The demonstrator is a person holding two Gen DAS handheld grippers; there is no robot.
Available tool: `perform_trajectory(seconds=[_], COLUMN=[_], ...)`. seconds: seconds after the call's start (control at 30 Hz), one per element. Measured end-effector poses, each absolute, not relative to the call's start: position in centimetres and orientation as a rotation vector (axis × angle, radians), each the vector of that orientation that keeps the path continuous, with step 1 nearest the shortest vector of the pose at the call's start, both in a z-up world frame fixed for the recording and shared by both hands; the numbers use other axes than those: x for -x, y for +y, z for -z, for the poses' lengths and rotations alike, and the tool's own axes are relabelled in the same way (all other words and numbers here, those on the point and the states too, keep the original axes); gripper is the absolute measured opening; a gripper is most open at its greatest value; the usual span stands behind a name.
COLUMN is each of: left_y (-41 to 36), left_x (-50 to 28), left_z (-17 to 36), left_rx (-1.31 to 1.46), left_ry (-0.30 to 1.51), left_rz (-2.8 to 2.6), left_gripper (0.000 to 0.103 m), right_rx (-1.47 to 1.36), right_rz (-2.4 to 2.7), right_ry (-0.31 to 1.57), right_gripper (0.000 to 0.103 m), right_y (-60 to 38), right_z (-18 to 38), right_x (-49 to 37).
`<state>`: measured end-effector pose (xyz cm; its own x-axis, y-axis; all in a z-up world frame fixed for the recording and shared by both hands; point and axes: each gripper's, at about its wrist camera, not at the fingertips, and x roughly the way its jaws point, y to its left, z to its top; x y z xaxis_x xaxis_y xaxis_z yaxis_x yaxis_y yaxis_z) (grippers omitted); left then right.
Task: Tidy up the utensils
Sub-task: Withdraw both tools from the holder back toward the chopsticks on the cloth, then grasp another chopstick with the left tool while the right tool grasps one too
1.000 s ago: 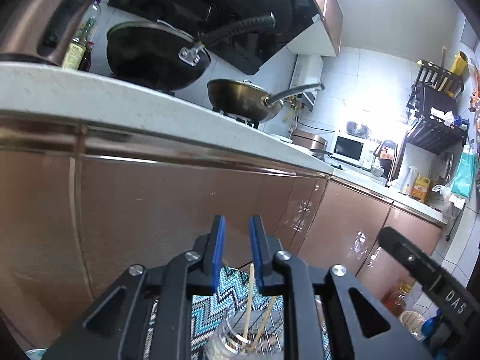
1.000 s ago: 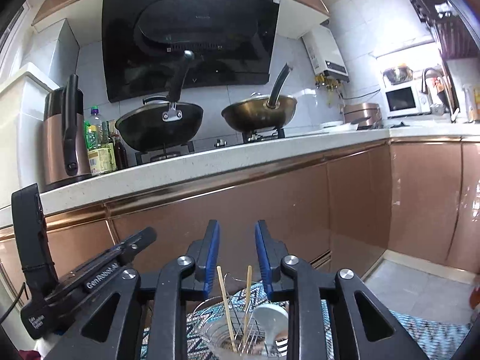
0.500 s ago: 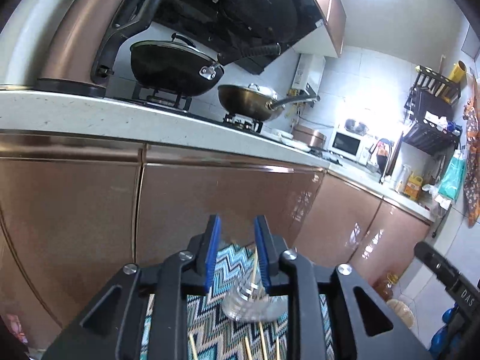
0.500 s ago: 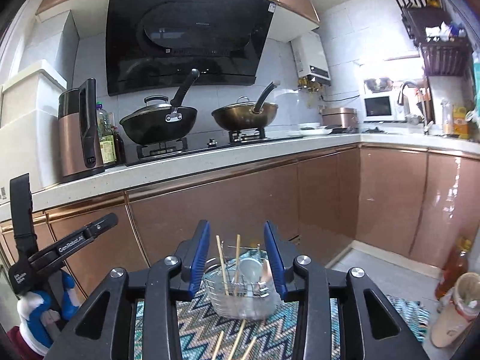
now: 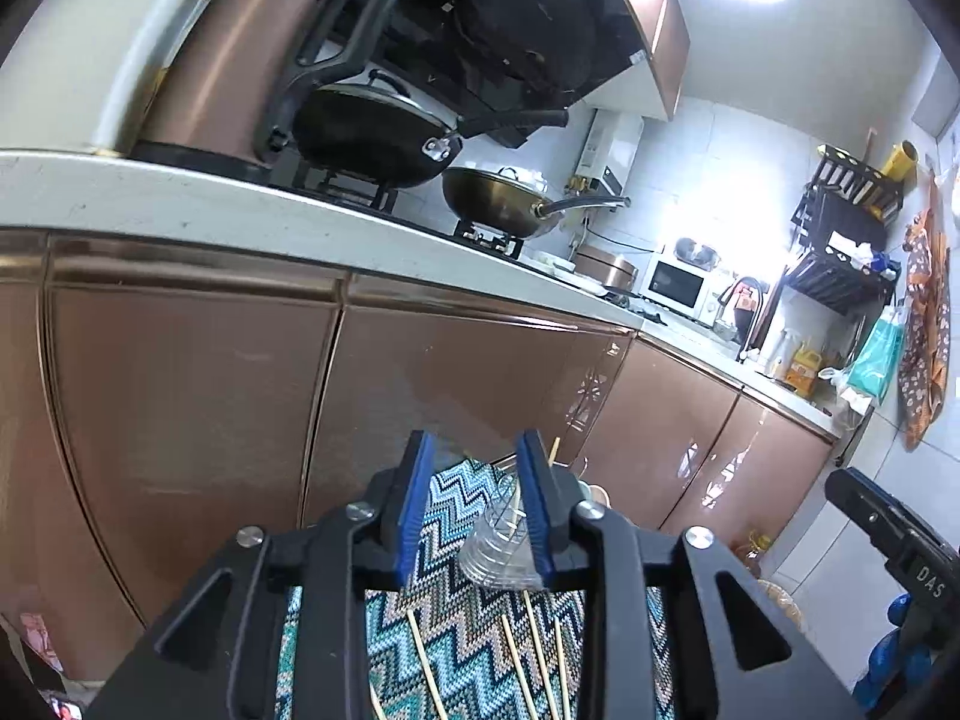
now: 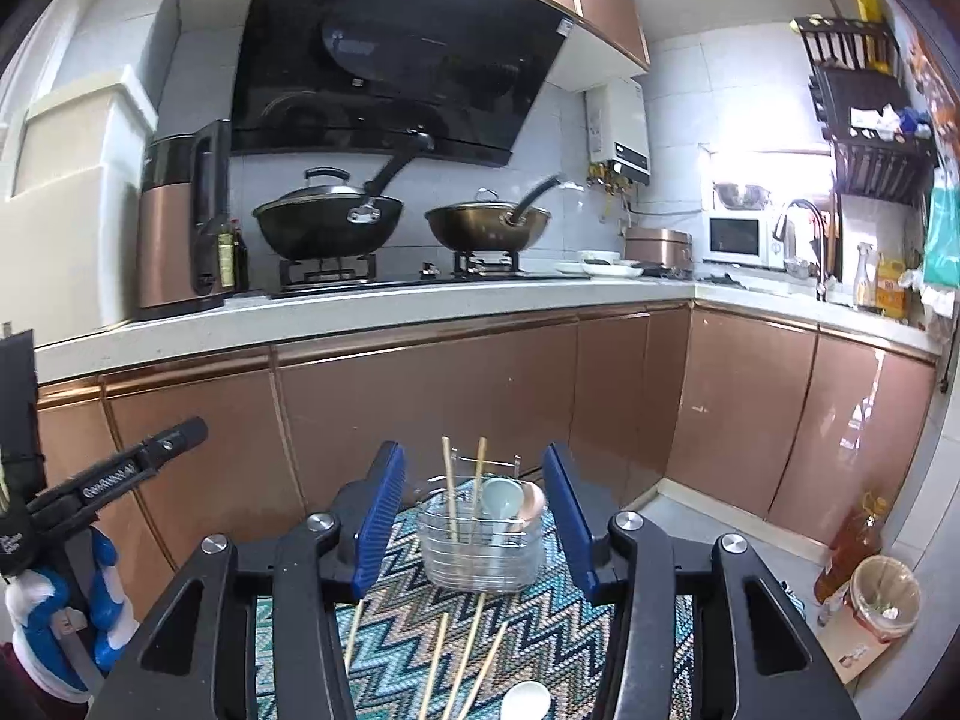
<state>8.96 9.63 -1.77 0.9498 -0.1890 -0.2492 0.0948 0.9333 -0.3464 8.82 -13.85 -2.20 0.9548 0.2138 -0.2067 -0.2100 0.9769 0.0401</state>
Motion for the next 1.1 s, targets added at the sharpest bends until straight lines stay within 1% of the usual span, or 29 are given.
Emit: perform_trajectory(seconds=[0.1,0.23,0.33,0.43,0.5,0.67,0.93,1.1], left_y=[10.2,10.7,10.6,10.3,9.8,8.5,6.5,5.9], left_x=[-8.6,-8.0,-7.7,-7.6,-7.6,-8.0,-10.3,-13.3], left_z=[1.7,1.1,0.5,0.0,-0.4,-0.9,0.4,3.2], left_rx=[0.343,0.336,0.328,0.327,0.318,0.295,0.280,0.275], left_ry=[0.289,0.286,0.282,0.289,0.291,0.309,0.375,0.503], left_rz=[0.145,0.137,0.131,0.135,0.137,0.148,0.171,0.186], left_gripper=[0.028,0.028,0.028,0.028,0.028,0.030,0.031,0.031], right_rx=[-0.006,-0.013,-0.023,-0.035,-0.046,-0.064,-0.064,-0.106], right_rz=[-0.231,-0.251,-0.258,-0.259,-0.261,-0.266,-0.300,-0.311], right_ry=[0.200,0.194,0.182,0.162,0.153,0.155,0.223,0.298], right_gripper=[0.052,0.053,0.057,0.063,0.070,0.075,0.076,0.075], right_y=[-12.9,-12.5,-12.7,-13.0,-13.4,-14.4,-15.5,-17.1], right_z=[1.8,1.4,1.1,0.6,0.4,0.6,2.3,4.3], right_x=[-8.2,-7.5,-6.9,-6.4,-6.1,-6.0,-8.0,-10.3])
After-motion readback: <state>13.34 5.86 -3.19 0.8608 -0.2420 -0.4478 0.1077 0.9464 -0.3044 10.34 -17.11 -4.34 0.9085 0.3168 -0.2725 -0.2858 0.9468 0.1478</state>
